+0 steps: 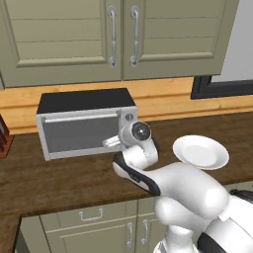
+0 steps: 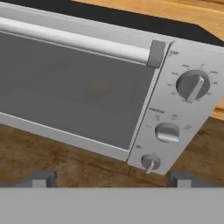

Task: Pick up the kebab skewer and baguette bread, and place them inside the toaster oven. Close the toaster oven door and start by setting the timer.

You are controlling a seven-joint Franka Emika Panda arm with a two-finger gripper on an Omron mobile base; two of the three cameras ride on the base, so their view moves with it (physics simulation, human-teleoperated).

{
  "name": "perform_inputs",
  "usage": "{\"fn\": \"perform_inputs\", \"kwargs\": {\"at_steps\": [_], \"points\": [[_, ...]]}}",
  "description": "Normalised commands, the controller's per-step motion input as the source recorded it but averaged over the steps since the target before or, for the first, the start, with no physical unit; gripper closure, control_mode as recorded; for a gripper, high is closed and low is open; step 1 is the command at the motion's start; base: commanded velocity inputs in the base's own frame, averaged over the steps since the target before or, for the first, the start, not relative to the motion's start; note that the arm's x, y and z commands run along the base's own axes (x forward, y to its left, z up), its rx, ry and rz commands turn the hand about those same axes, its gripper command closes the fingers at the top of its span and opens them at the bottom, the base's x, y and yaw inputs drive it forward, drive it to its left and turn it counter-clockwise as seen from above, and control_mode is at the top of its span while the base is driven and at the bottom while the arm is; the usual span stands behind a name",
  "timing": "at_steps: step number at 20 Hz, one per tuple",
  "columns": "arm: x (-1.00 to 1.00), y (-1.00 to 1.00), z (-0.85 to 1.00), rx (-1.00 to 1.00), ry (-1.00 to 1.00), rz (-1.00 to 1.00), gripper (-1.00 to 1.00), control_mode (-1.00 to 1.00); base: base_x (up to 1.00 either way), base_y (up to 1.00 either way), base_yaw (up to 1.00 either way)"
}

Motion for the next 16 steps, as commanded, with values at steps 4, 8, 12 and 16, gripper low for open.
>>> {"fn": "perform_inputs", "kwargs": {"at_steps": [4,8,12,16], "points": [[-0.23,-0.12,-0.38,0.03,-0.01,0.00,-1.00,-1.00,0.00,0.00,0.00],[-0.46,-0.33,-0.42,0.00,-0.07,0.00,-1.00,-1.00,0.00,0.00,0.00],[-0.44,-0.44,-0.25,0.00,-0.13,0.00,-1.00,-1.00,0.00,0.00,0.00],[-0.13,-0.28,-0.02,0.00,-0.02,0.00,-1.00,-1.00,0.00,0.00,0.00]]}}
